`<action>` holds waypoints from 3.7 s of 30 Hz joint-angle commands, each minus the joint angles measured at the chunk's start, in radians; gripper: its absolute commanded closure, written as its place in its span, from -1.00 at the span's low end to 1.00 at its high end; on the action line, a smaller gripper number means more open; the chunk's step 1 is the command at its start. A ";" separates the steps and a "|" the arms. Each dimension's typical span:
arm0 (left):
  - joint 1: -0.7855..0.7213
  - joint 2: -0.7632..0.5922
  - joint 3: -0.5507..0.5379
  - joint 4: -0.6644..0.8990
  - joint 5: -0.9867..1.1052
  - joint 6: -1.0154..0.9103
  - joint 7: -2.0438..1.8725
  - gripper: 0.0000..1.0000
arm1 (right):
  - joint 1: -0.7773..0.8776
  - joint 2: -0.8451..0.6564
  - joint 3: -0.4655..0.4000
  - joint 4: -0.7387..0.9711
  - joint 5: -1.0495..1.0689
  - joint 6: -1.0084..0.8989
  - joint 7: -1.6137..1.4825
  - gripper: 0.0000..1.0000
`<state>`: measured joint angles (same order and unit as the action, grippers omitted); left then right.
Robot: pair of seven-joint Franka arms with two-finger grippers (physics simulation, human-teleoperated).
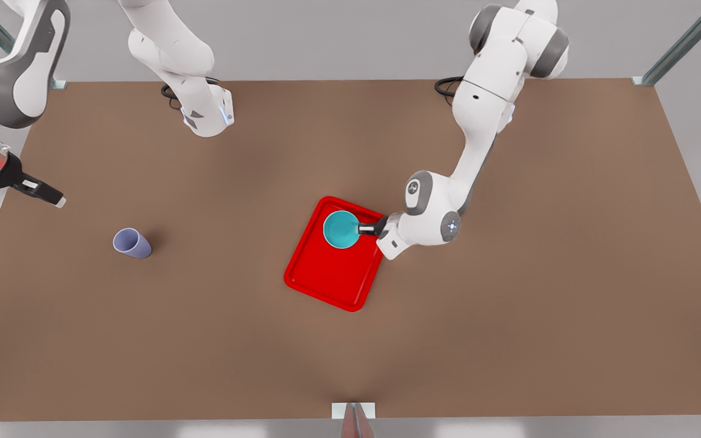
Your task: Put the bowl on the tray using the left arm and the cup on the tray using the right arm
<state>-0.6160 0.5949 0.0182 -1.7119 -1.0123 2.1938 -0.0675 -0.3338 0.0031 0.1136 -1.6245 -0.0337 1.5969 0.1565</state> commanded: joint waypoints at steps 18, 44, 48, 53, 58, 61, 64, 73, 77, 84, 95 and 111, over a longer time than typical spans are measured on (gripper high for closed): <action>0.265 -0.268 0.190 0.365 1.114 -0.761 0.144 -1.00 | 0.182 0.327 0.008 0.187 0.009 0.034 -0.014 -1.00; 0.262 -0.284 0.187 0.419 1.115 -0.825 0.146 -1.00 | -0.047 0.314 -0.002 -0.236 0.006 0.379 -0.304 -1.00; 0.262 -0.282 0.187 0.419 1.115 -0.824 0.149 -1.00 | -0.060 0.321 -0.002 -0.262 0.006 0.428 -0.324 -1.00; 0.263 -0.287 0.189 0.419 1.117 -0.825 0.147 -1.00 | -0.079 0.336 -0.002 -0.268 0.008 0.443 -0.327 -1.00; 0.263 -0.288 0.190 0.420 1.117 -0.825 0.149 -1.00 | -0.091 0.316 -0.002 -0.364 0.008 0.492 -0.342 -1.00; 0.263 -0.288 0.190 0.420 1.117 -0.827 0.149 -1.00 | -0.096 0.322 -0.002 -0.364 0.006 0.492 -0.342 -1.00; 0.263 -0.290 0.190 0.420 1.117 -0.833 0.149 -1.00 | -0.096 0.328 -0.002 -0.365 0.008 0.494 -0.344 -1.00; 0.262 -0.316 0.184 0.420 1.117 -0.848 0.146 -1.00 | -0.111 0.382 -0.005 -0.370 0.003 0.509 -0.344 -1.00; 0.262 -0.317 0.190 0.419 1.115 -0.859 0.156 -1.00 | -0.106 0.386 -0.005 -0.373 0.000 0.486 -0.348 -1.00; 0.263 -0.350 0.193 0.446 1.110 -0.882 0.141 -1.00 | -0.106 0.414 -0.005 -0.368 -0.002 0.480 -0.342 -1.00; 0.263 -0.340 0.198 0.448 1.117 -0.891 0.147 -1.00 | -0.103 0.422 -0.005 -0.357 -0.002 0.477 -0.333 0.57; 0.260 -0.345 0.190 0.449 1.115 -0.893 0.144 -1.00 | -0.096 0.416 0.009 -0.224 -0.002 0.328 -0.302 0.57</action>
<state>-0.3578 0.2487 0.2086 -1.2625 0.1027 1.2994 0.0776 -0.4294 0.4196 0.1225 -1.8441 -0.0266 1.9178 -0.1475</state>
